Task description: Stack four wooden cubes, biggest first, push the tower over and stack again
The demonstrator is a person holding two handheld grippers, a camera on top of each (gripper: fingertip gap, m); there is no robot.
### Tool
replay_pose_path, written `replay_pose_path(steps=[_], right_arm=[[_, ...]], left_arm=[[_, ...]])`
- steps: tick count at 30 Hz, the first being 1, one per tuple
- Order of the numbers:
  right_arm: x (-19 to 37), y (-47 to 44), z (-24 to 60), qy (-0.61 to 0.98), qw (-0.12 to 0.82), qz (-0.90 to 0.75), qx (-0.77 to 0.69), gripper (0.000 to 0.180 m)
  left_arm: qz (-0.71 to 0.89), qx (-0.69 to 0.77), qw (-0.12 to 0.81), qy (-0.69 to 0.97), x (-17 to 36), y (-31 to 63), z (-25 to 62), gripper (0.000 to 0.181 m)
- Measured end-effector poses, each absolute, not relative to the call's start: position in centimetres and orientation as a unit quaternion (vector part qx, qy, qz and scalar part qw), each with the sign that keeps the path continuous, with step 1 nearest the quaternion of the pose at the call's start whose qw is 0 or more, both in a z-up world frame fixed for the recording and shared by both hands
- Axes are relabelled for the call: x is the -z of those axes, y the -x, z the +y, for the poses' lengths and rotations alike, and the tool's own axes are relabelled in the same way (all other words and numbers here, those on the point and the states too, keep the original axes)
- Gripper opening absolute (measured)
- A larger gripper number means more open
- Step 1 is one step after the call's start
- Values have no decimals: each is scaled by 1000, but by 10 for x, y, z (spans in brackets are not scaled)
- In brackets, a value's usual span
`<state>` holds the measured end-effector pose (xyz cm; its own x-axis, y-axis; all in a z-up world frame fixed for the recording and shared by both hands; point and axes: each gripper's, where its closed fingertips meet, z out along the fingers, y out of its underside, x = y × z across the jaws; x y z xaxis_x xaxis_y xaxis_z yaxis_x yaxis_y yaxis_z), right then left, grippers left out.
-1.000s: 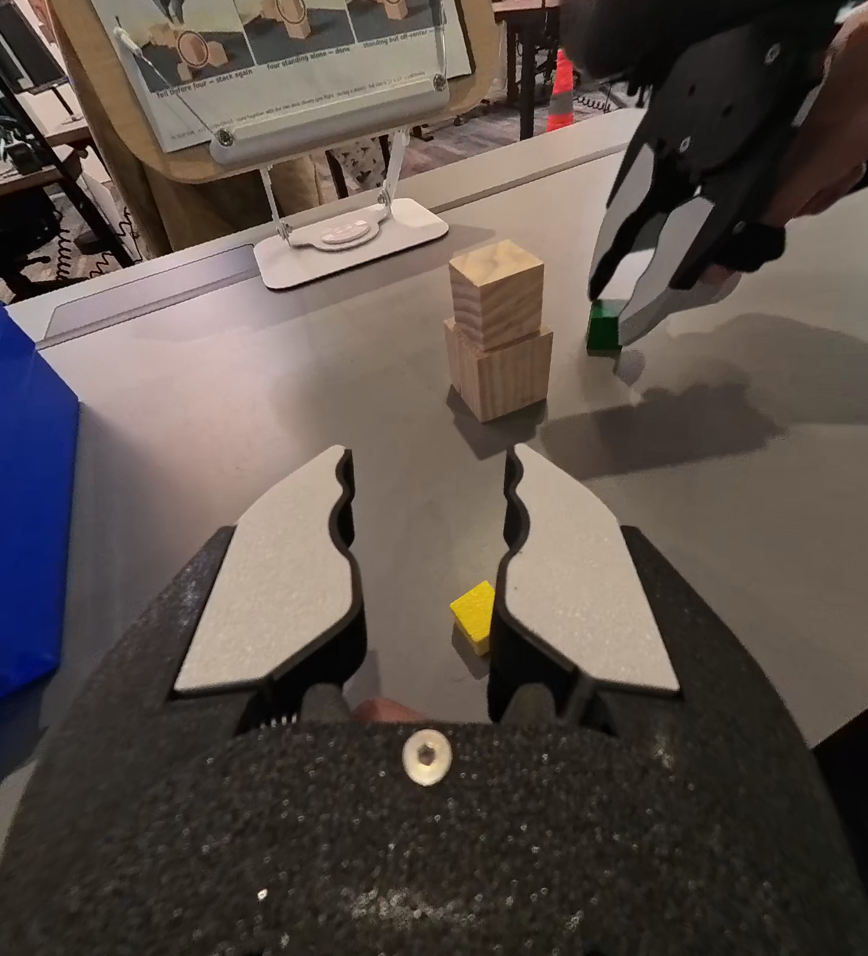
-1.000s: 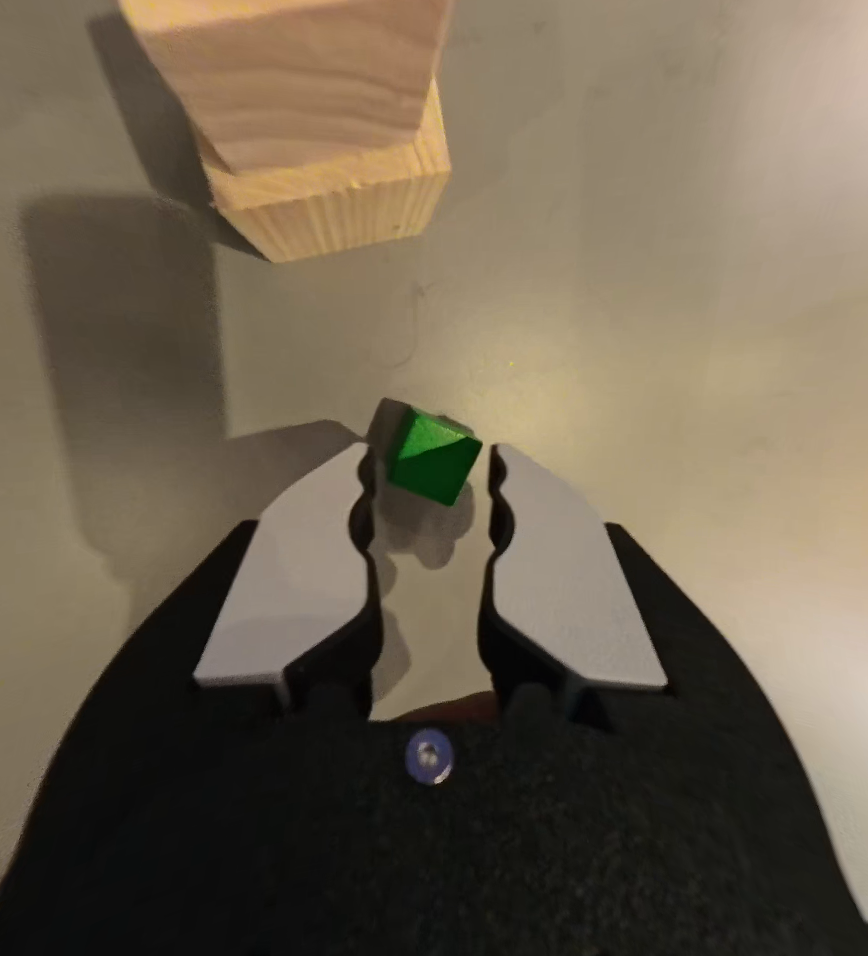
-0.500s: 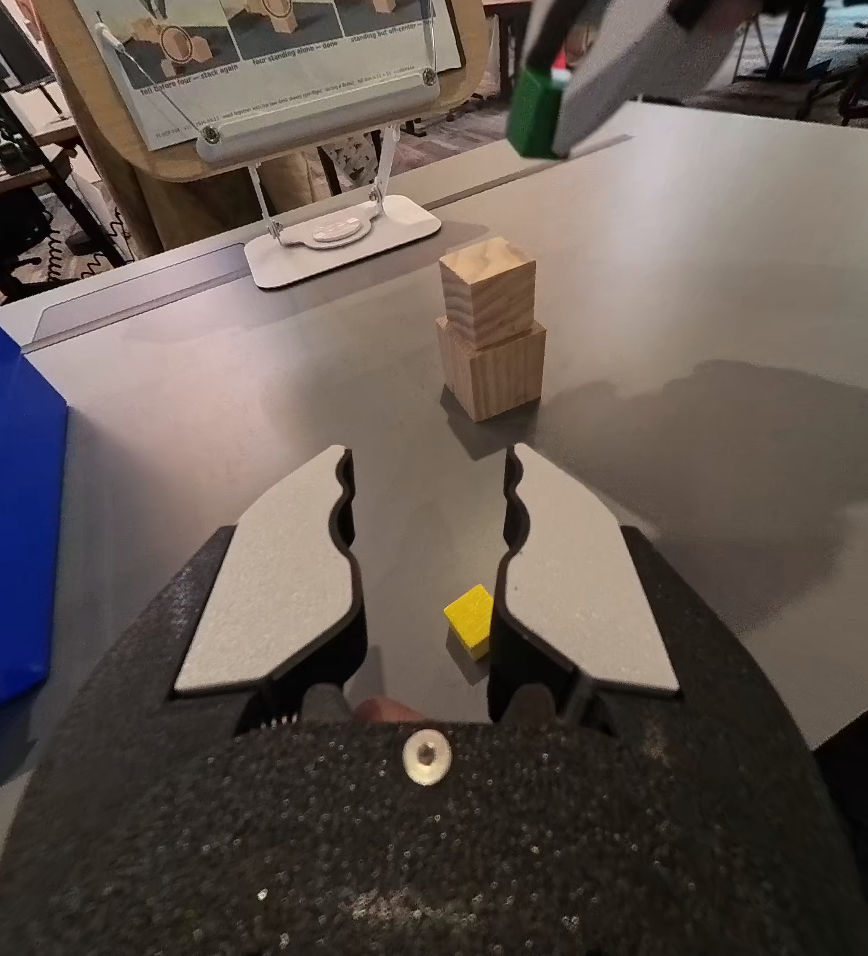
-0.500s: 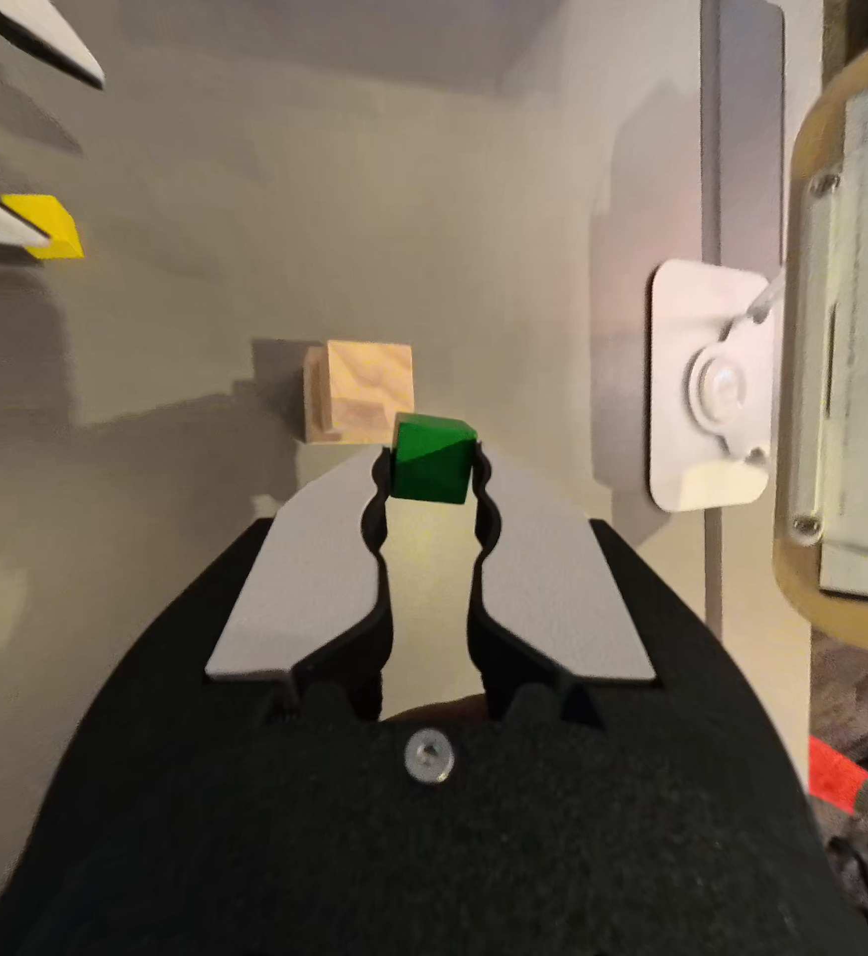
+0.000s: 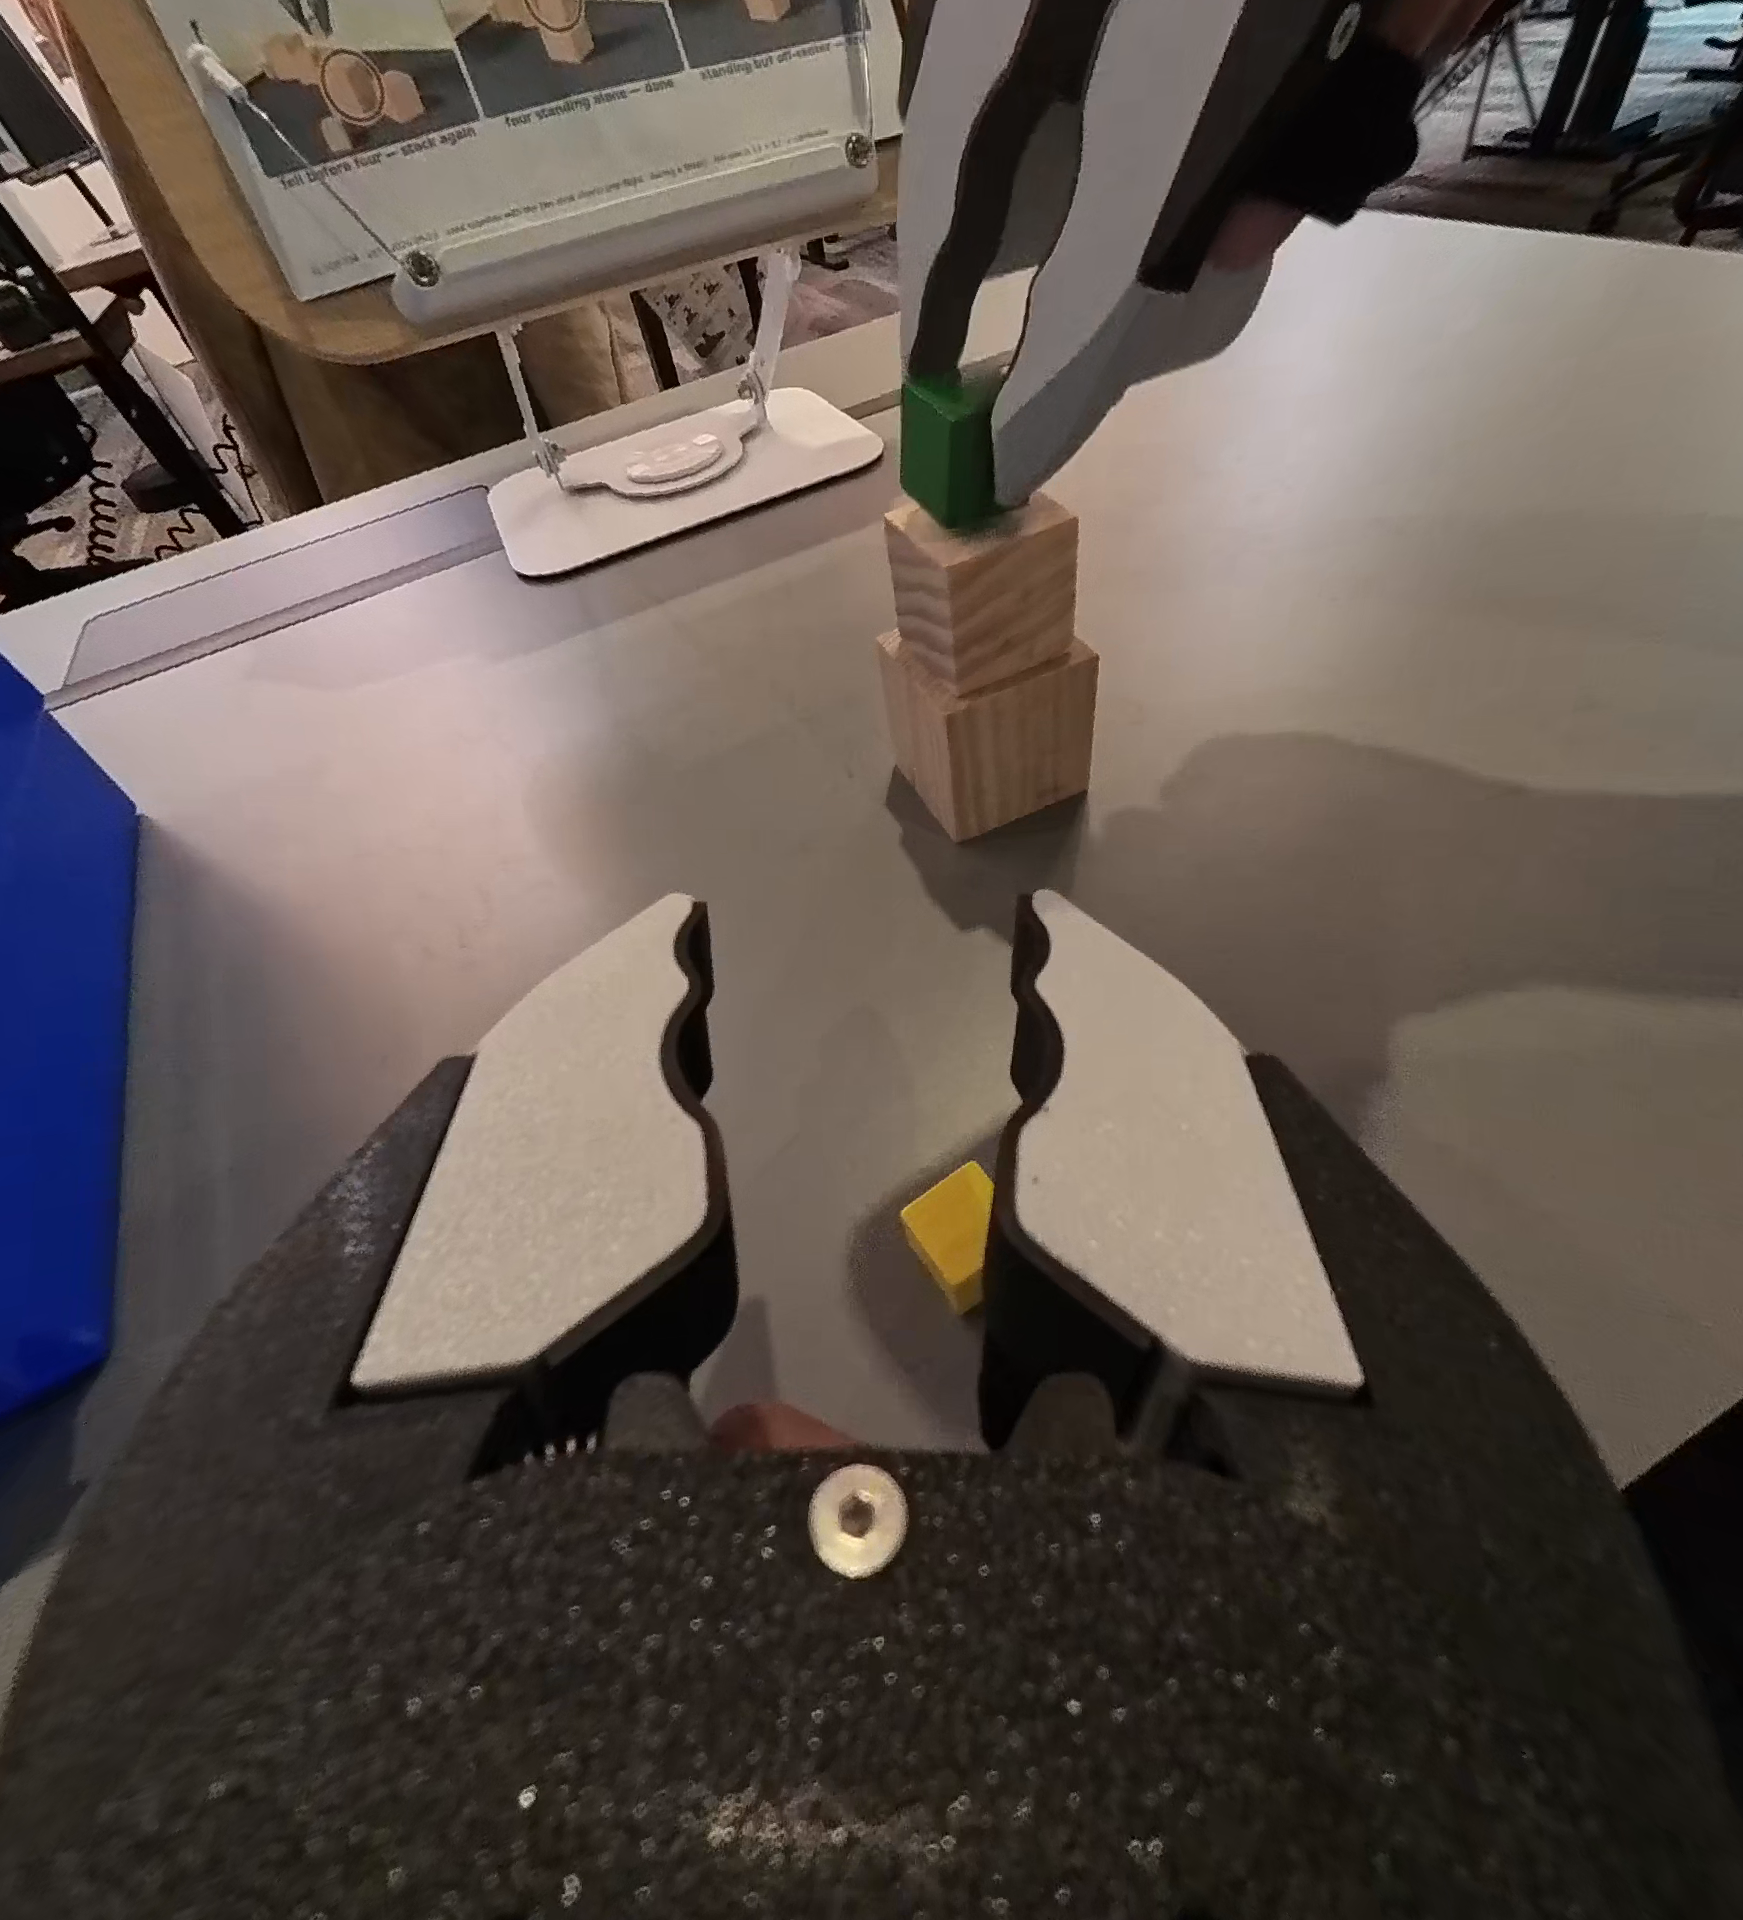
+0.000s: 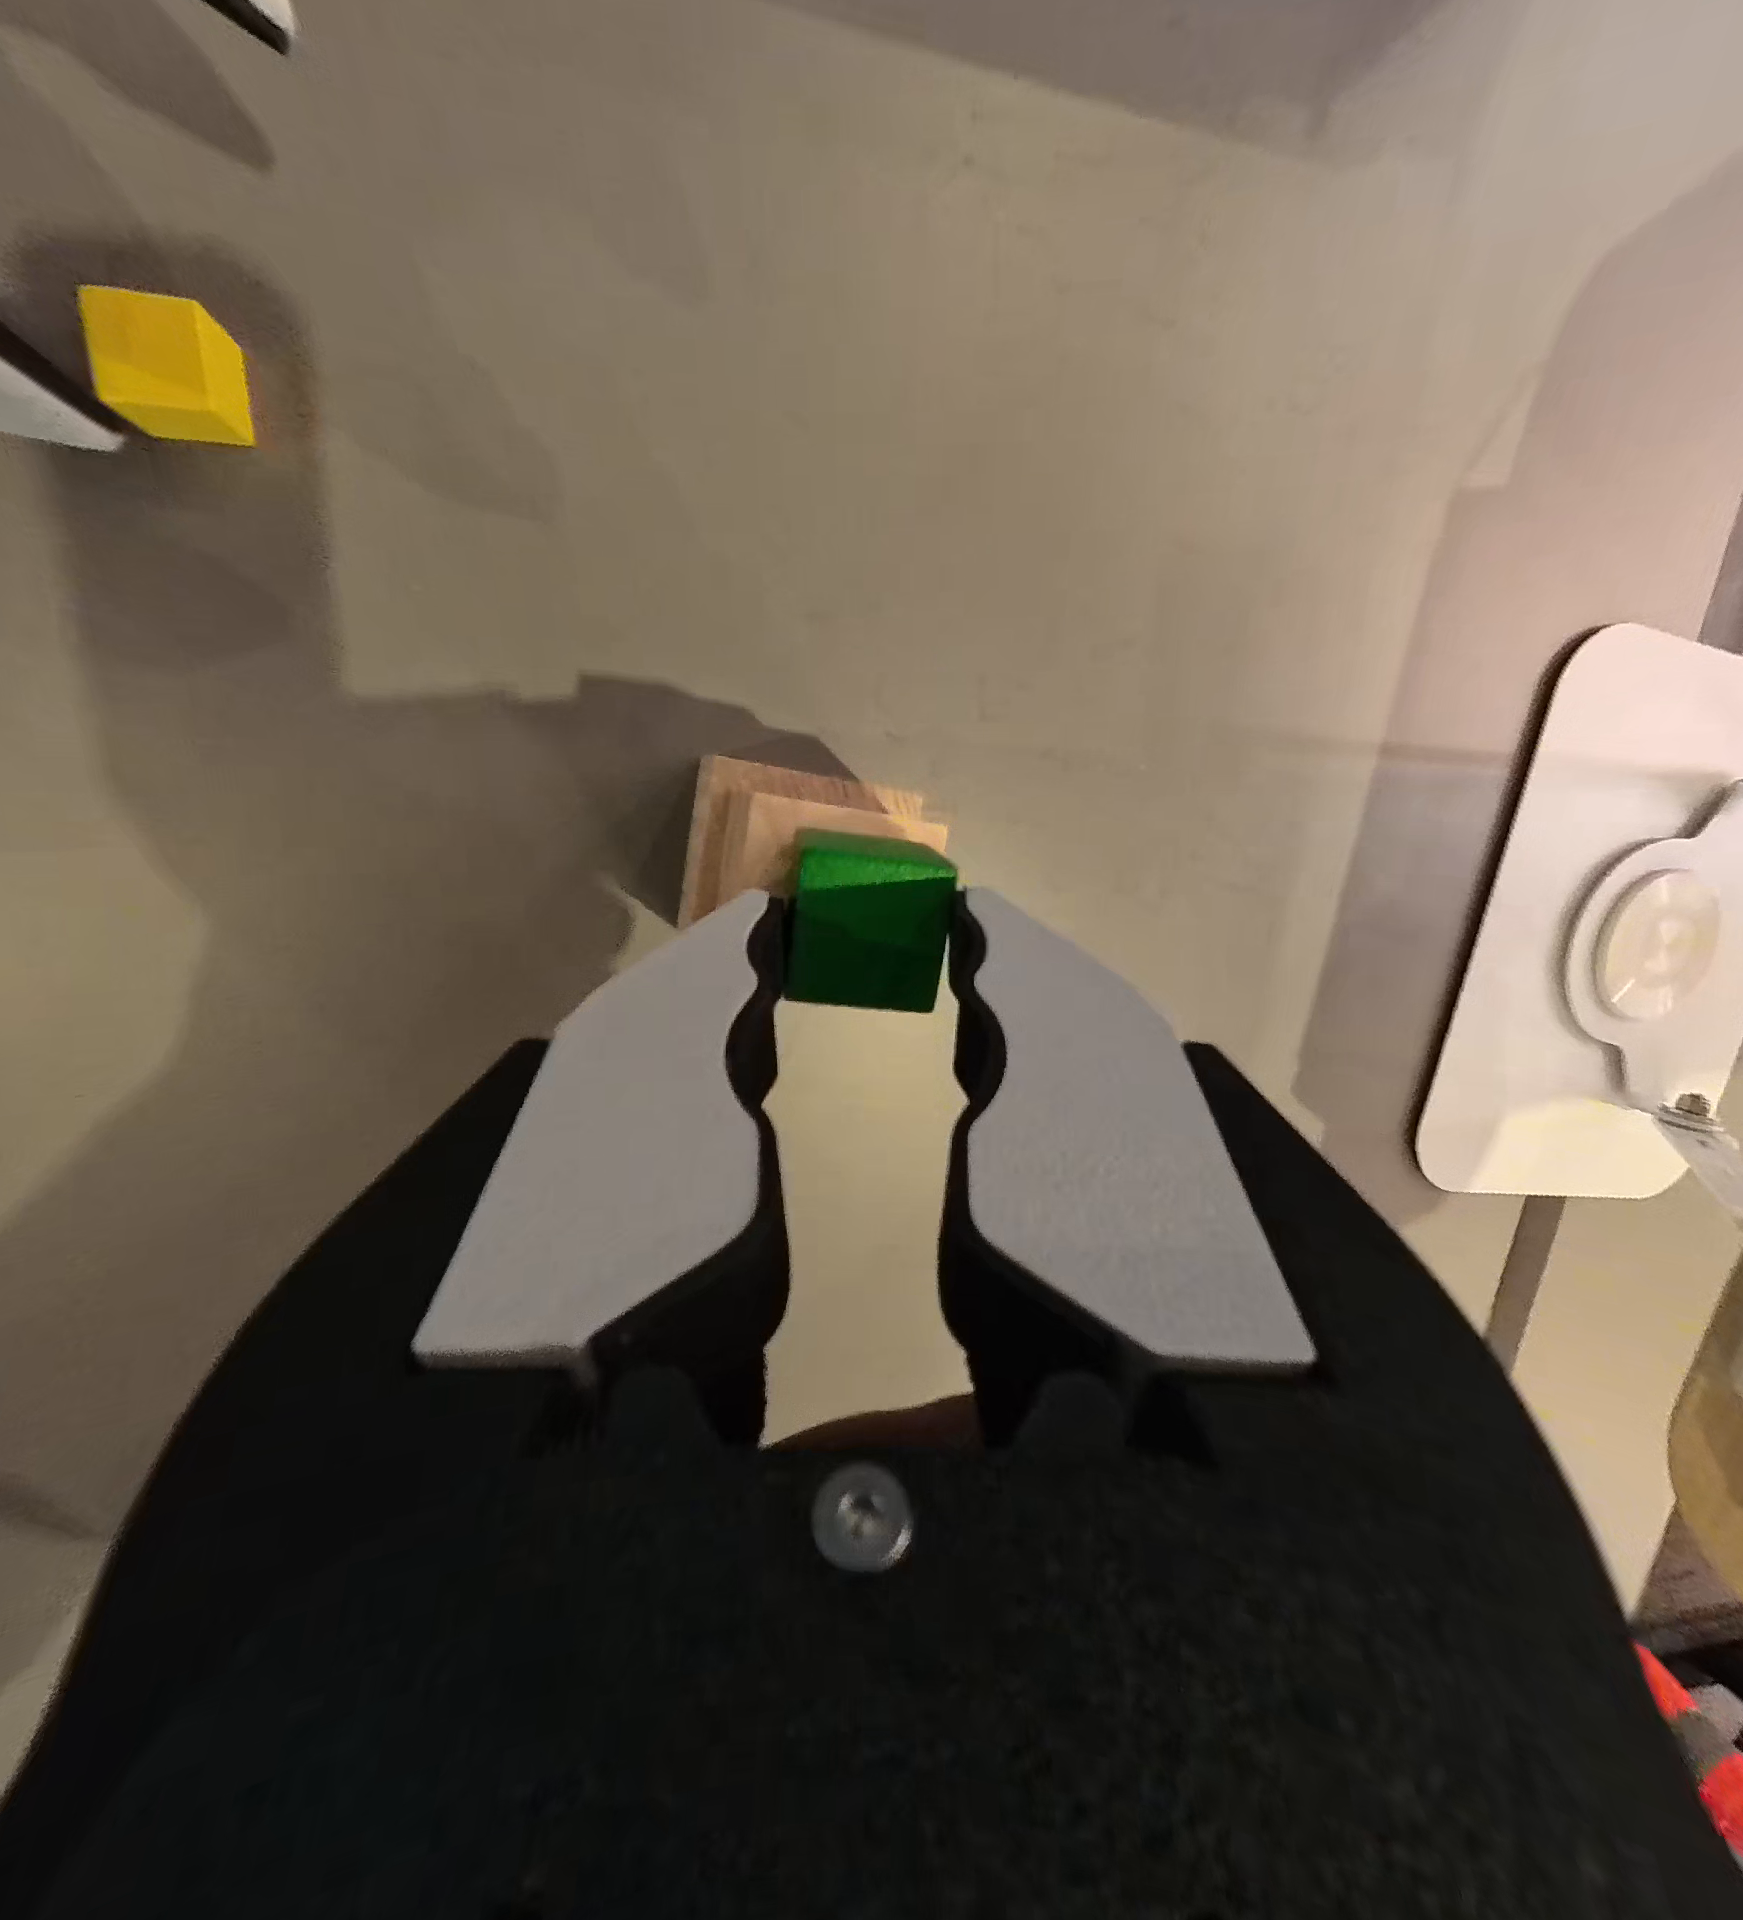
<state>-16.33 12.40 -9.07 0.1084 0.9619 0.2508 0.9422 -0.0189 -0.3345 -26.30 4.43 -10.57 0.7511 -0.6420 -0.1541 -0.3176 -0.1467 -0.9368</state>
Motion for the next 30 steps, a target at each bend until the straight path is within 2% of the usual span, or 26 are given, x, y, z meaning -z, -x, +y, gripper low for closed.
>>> replay_pose_path(steps=[4, 5, 8, 13, 19, 24, 30], right_arm=[[92, 162, 124, 718, 207, -664, -29, 31], [90, 163, 125, 717, 212, -663, -30, 40], [75, 161, 124, 716, 233, -657, -32, 43], [27, 151, 102, 731, 377, -564, -75, 38], [78, 101, 26, 762, 486, -416, -97, 40], [114, 76, -23, 779, 499, -353, -139, 38], [123, 63, -50, 781, 499, -333, -173, 37]], left_arm=[[325, 142, 564, 746, 108, 263, 44, 55], [325, 142, 563, 746, 109, 264, 44, 55], [323, 142, 564, 746, 107, 265, 45, 55], [348, 130, 552, 747, 102, 277, 47, 55], [464, 163, 413, 767, 136, 294, 21, 56], [553, 164, 365, 731, 157, 293, 9, 50], [644, 180, 300, 680, 174, 286, 5, 57]])
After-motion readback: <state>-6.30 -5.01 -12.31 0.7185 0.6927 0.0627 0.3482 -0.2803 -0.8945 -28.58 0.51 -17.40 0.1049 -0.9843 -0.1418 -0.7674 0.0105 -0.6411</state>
